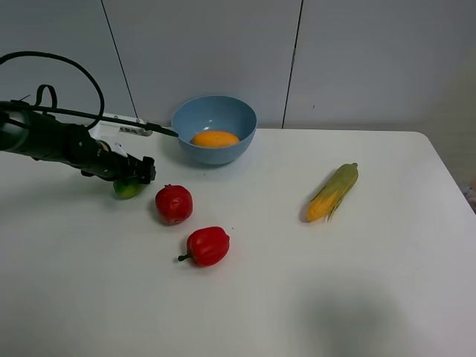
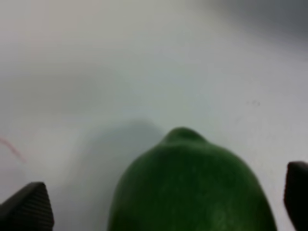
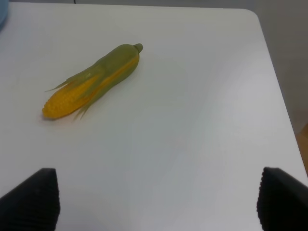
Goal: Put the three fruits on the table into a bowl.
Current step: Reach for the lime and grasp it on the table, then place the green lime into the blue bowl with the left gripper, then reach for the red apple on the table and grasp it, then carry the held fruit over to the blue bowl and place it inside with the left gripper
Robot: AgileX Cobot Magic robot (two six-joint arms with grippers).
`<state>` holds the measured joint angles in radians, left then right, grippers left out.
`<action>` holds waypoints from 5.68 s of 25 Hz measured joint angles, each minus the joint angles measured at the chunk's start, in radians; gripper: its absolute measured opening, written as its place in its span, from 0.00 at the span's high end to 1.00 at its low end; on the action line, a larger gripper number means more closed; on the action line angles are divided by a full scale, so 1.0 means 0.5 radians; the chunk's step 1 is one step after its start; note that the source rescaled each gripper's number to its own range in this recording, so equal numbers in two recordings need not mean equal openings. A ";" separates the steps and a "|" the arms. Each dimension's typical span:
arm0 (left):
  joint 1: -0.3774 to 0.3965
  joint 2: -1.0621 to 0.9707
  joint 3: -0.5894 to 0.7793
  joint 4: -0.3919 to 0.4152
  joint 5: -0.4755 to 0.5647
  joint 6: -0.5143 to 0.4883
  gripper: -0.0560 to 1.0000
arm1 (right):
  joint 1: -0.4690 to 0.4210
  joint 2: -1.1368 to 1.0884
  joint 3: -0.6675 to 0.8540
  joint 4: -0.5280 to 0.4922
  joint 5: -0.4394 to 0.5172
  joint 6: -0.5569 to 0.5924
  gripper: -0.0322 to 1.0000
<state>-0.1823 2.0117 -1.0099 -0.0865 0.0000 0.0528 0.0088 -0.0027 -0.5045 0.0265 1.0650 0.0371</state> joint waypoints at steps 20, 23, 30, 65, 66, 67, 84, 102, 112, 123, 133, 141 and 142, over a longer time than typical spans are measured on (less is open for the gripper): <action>-0.055 -0.156 -0.149 0.000 0.161 -0.059 0.94 | 0.000 0.000 0.000 0.000 0.000 0.000 0.56; -0.115 -0.279 -0.268 0.000 0.167 -0.059 0.94 | 0.000 0.000 0.000 0.000 0.000 0.000 0.56; -0.320 -0.231 -0.737 -0.002 0.316 -0.059 0.94 | 0.000 0.000 0.000 0.000 0.000 0.000 0.56; -0.565 -0.021 -1.281 0.011 0.904 -0.058 0.51 | 0.000 0.000 0.000 0.000 0.000 0.000 0.56; -0.565 -0.054 -1.281 0.050 1.004 -0.058 0.50 | 0.000 0.000 0.000 0.000 0.000 0.000 0.56; -0.565 -0.085 -1.267 0.083 1.086 -0.059 0.48 | 0.000 0.000 0.000 0.000 0.000 0.000 0.56; -0.565 -0.443 -0.256 0.050 1.087 -0.479 0.02 | 0.000 0.000 0.000 0.000 0.000 0.000 0.56; -0.565 -0.072 -0.250 -0.059 0.990 -0.515 0.02 | 0.000 0.000 0.000 0.000 0.000 0.000 0.56; -0.565 0.029 -0.250 -0.153 0.760 -0.515 0.65 | 0.000 0.000 0.000 0.000 0.000 0.000 0.56; -0.565 -0.019 -0.293 -0.091 0.933 -0.559 0.69 | 0.000 0.000 0.000 0.000 0.000 0.000 0.56; -0.565 -0.189 -1.043 0.123 0.999 -0.500 0.69 | 0.000 0.000 0.000 0.000 0.000 0.000 0.56; -0.500 0.209 -1.525 0.110 0.994 -0.365 0.69 | 0.000 0.000 0.000 0.000 0.000 0.000 0.56; -0.495 0.264 -1.537 0.110 0.981 -0.359 0.69 | 0.000 0.000 0.000 0.000 0.000 0.000 0.56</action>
<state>-0.4300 2.1436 -1.7784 -0.0317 0.4905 -0.1268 0.0088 -0.0027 -0.5045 0.0265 1.0650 0.0371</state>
